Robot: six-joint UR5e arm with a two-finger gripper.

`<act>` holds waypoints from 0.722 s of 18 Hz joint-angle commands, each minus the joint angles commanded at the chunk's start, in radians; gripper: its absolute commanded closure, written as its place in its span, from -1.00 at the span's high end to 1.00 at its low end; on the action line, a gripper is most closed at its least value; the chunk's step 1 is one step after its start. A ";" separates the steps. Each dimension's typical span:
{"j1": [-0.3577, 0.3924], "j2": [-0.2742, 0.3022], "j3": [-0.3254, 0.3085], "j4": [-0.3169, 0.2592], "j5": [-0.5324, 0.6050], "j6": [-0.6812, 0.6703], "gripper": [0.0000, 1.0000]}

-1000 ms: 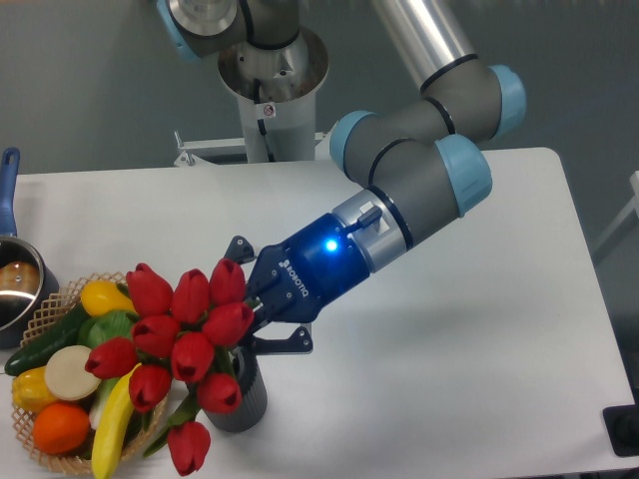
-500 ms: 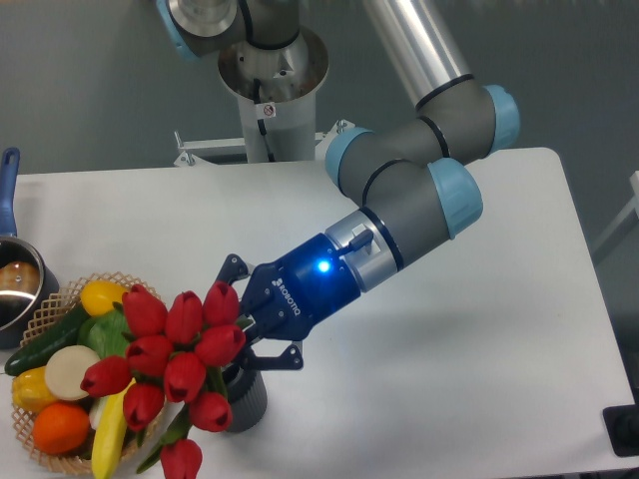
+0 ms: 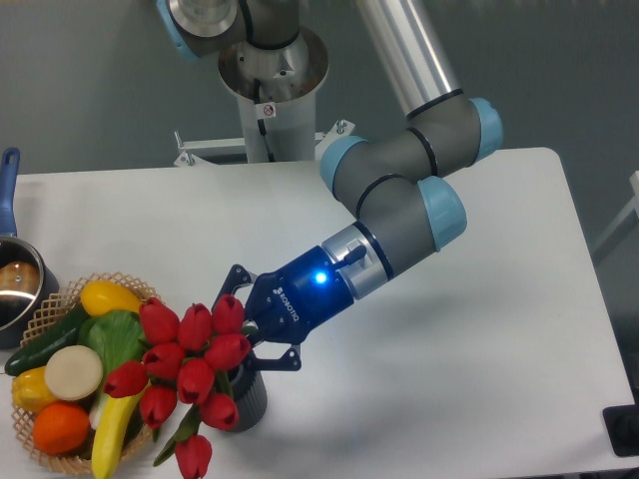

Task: Insert the flowers into the vase
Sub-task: 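Lower the tulip stems down into the grey vase opening, then open the gripper to release the tulips and pull back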

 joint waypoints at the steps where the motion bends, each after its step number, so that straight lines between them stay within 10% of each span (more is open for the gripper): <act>1: 0.002 0.000 -0.014 0.000 0.002 0.013 -0.69; 7: 0.015 -0.005 -0.108 0.000 0.009 0.154 -0.50; 13: 0.041 0.003 -0.131 -0.002 0.009 0.145 0.37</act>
